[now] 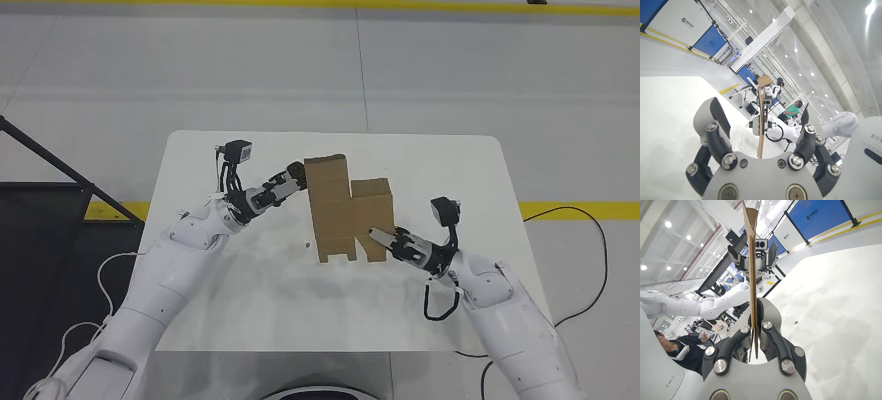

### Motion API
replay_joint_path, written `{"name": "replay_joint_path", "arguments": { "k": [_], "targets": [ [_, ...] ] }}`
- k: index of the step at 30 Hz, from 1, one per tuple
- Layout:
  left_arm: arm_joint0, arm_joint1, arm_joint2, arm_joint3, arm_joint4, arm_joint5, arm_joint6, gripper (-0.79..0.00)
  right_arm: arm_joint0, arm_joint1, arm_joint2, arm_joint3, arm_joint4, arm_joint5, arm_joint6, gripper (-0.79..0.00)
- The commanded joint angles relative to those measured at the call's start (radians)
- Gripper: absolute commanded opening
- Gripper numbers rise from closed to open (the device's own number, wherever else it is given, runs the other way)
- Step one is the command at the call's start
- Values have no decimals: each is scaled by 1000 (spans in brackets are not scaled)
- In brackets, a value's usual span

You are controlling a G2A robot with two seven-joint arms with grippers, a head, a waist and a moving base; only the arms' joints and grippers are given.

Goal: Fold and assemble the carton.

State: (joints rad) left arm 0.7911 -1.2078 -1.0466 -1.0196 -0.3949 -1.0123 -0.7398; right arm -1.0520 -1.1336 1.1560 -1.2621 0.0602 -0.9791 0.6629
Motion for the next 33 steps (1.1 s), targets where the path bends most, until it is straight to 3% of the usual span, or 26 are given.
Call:
{"name": "replay_joint_path", "arguments": {
  "k": [1, 15, 18, 33],
  "targets": [
    [4, 0, 0, -7, 8, 8, 6, 0, -8, 1, 3, -10, -9, 3, -12, -785],
    [-11, -9, -8, -24, 51, 0, -8, 0, -11, 7, -4, -15, -17, 6, -26, -785],
    [-9, -14, -11, -25, 65, 0, -1, -135, -10, 8, -7, -13, -14, 5, -25, -785],
    [-14, -39, -27, -1, 87, 0, -18, -339, 0, 11, -24, -6, -12, 9, -31, -785]
  ]
}}
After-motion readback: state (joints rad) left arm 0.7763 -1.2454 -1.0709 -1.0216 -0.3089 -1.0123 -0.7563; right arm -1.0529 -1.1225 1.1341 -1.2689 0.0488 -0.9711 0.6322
